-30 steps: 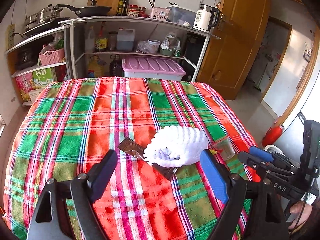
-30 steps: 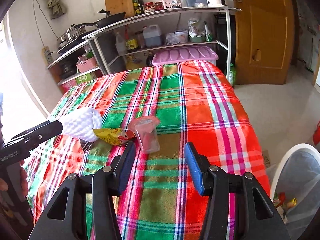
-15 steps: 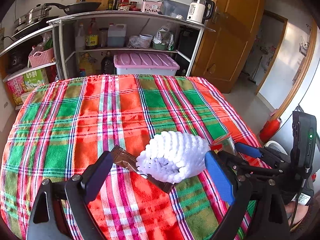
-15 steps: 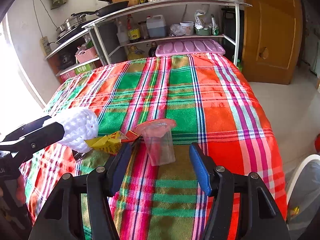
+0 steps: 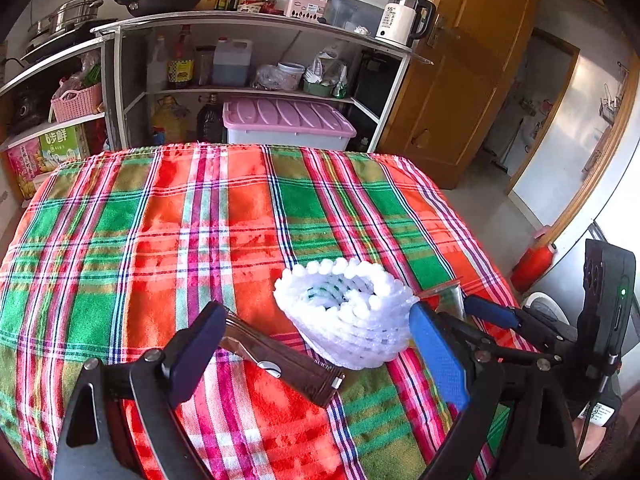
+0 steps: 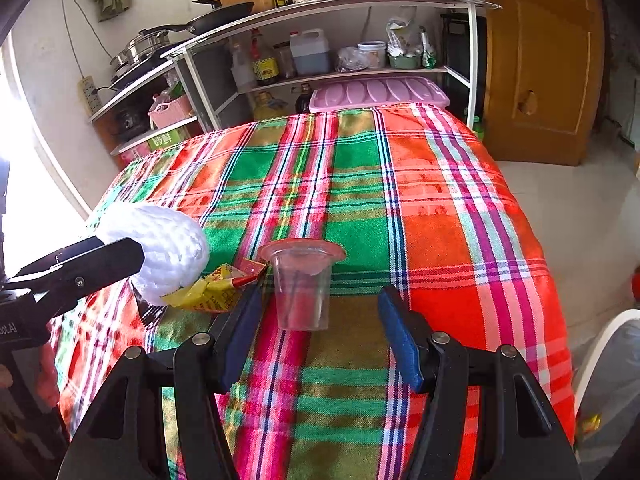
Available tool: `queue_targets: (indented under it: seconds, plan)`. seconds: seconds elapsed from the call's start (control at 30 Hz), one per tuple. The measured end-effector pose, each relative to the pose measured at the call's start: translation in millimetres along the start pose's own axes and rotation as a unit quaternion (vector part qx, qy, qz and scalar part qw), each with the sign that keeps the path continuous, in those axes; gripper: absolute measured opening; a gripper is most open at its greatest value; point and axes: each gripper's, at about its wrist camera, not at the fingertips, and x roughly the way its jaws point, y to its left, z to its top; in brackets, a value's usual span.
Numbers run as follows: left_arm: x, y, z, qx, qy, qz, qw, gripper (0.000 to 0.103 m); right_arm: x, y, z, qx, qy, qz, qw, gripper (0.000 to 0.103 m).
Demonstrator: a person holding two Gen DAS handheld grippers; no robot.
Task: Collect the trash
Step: 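Grasp the white foam net with the left tool while the right tool grasps the clear plastic cup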
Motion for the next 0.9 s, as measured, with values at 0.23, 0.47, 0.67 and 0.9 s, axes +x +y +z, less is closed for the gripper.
queue_targets:
  seconds: [0.23, 0.47, 0.67, 0.9]
  plan:
    - [8, 2, 6, -0.014, -0.001, -0.006, 0.9999, 0.094, 9, 5, 5, -0.011, 0.011, 0.007, 1.000, 0.052]
    - [21, 1, 11, -0.026, 0.007, -0.009, 0.9996, 0.084, 12, 4, 7, -0.008, 0.013, 0.005, 1.000, 0.028]
    - [33, -7, 13, -0.018, 0.022, -0.007, 0.9996, 0.067, 10, -1, 6, 0.004, 0.007, 0.008, 1.000, 0.027]
    - [45, -10, 12, -0.008, 0.033, -0.002, 0.9994, 0.053, 7, -9, 4, 0.022, 0.002, 0.015, 1.000, 0.027]
